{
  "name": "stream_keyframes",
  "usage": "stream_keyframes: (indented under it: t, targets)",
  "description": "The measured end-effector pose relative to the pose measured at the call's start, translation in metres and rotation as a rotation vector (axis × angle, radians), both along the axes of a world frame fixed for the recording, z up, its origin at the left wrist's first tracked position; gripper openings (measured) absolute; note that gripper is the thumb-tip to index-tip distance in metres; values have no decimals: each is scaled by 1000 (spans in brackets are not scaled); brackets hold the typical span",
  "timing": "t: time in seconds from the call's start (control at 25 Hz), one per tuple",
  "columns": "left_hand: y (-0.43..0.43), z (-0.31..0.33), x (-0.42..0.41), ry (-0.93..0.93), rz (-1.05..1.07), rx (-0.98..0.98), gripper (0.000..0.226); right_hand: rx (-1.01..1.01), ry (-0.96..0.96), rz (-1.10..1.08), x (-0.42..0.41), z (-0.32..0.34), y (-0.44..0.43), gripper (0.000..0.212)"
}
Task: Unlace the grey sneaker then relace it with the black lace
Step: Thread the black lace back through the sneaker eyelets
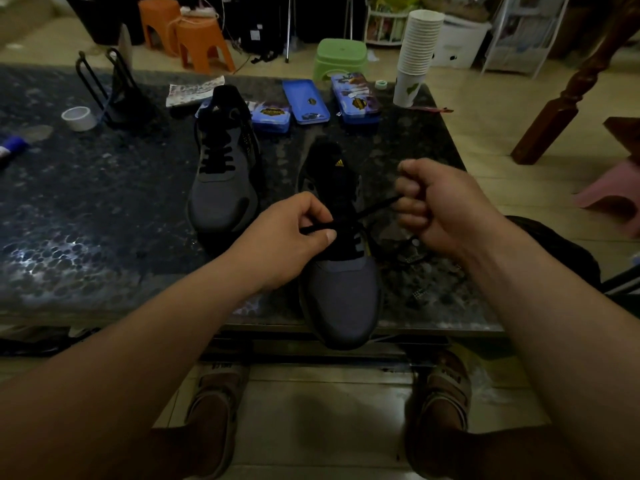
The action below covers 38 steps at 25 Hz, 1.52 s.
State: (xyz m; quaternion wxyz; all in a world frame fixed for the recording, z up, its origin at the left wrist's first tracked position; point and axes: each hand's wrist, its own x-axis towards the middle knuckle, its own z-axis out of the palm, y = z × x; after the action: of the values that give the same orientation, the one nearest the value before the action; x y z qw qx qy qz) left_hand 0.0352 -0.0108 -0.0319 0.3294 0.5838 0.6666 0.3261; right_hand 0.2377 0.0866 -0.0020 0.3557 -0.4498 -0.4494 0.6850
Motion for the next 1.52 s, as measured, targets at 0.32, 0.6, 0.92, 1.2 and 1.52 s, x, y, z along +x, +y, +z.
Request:
stream_keyframes:
  t: [0.32,0.6,0.92,1.2,1.52]
  targets:
    - [11,14,-13,-611,162,36,9,252,-506,-7,26,-5,9,25]
    - [10,8,-14,-641,39,42,21,-206,242,-220,25,-2,20,31]
    - [4,3,-5,-262,3,139,21,266,-498,401,16,-14,-4,28]
    - [-12,-13,3,36,-47,216,43,-22,-262,-210,20,-15,13,13]
    - [-14,-9,12,162,-44,262,48,73,-432,-304,21,-34,23,29]
